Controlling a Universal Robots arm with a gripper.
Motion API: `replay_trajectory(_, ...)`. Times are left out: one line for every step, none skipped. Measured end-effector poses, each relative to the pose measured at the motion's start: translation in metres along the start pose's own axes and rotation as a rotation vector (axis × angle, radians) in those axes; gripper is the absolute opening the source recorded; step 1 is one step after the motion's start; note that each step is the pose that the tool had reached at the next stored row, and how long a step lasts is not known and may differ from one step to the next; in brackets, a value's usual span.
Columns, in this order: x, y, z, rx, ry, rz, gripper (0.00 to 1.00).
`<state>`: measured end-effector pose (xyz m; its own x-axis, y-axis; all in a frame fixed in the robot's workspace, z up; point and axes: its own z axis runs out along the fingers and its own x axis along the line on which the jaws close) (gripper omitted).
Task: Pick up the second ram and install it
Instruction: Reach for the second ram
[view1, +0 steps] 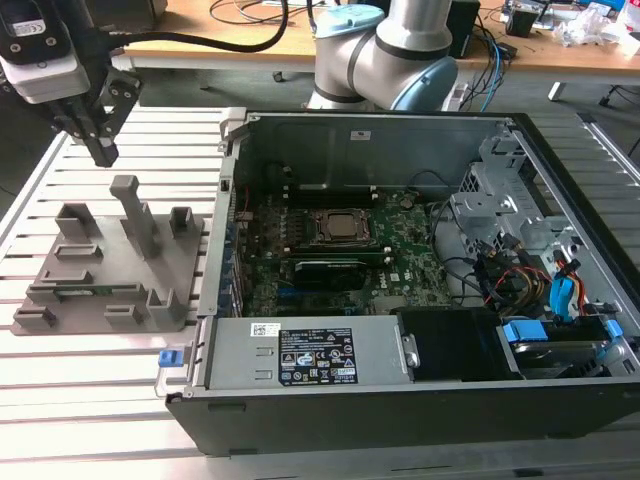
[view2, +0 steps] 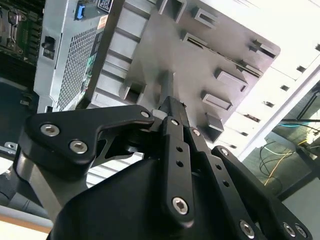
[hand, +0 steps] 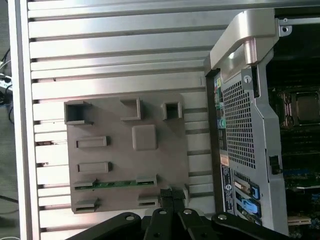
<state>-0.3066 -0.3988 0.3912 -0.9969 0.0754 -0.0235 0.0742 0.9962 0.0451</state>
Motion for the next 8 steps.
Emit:
replay_trajectory(0.0017,-0.0001,0.0,0.0,0.0,0.0,0.11)
replay_trajectory(0.0051,-0.0004,-0.0001,0.0,0.0,0.0,0.11)
replay_trajectory(0.0099,-0.0008,-0.0001,0.0,0.0,0.0,0.11)
replay_trajectory(0.0146,-0.0011,-0.0001,0.0,0.0,0.0,0.11)
replay_trajectory(0.0196,-0.0015,-0.0002,0.0,0.0001,0.0,0.11)
replay_trajectory(0.0215,-0.0016,-0.0002,0.0,0.0001,0.0,0.11)
replay_trajectory(0.0234,-0.0018,-0.0002,0.0001,0.0001,0.0,0.11)
replay_trajectory(0.0266,-0.002,-0.0002,0.0,0.0,0.0,0.11)
